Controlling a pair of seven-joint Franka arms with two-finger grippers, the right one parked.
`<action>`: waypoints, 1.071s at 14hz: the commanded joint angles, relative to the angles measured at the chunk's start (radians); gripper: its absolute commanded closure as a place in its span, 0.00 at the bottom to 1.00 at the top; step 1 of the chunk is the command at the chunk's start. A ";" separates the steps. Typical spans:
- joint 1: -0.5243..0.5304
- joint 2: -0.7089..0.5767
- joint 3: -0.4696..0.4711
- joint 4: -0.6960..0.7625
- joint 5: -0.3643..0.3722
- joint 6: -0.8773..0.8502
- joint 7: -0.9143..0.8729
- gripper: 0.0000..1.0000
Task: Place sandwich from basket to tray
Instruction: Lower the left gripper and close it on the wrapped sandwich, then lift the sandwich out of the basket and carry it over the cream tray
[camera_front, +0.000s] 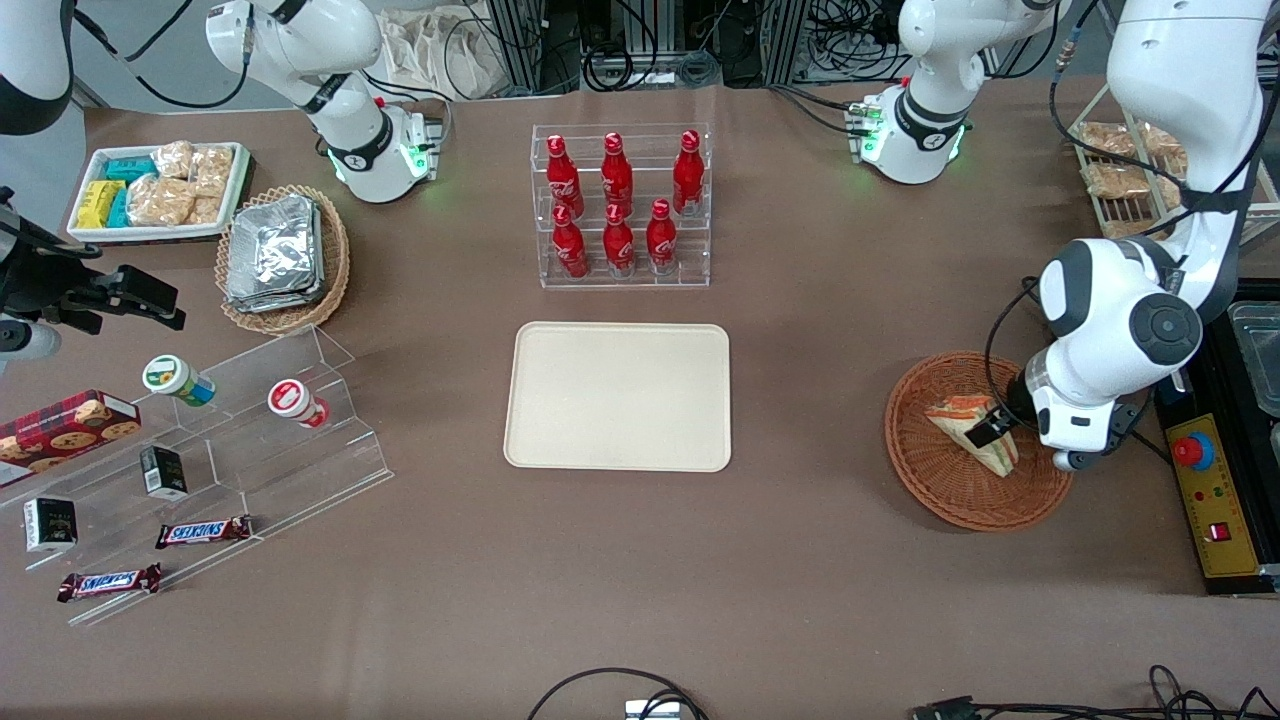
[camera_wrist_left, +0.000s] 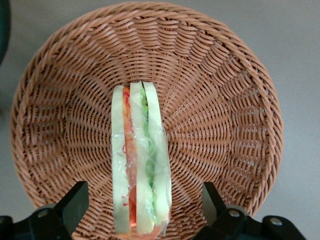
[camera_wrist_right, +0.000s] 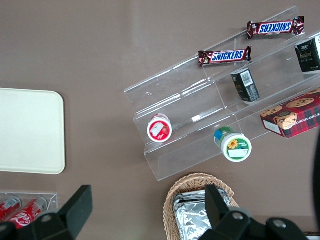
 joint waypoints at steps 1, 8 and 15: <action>0.001 0.028 -0.004 -0.005 0.015 0.051 -0.026 0.00; 0.001 0.074 -0.004 -0.004 0.016 0.057 -0.043 0.81; -0.002 0.043 -0.007 0.033 0.032 -0.047 -0.026 1.00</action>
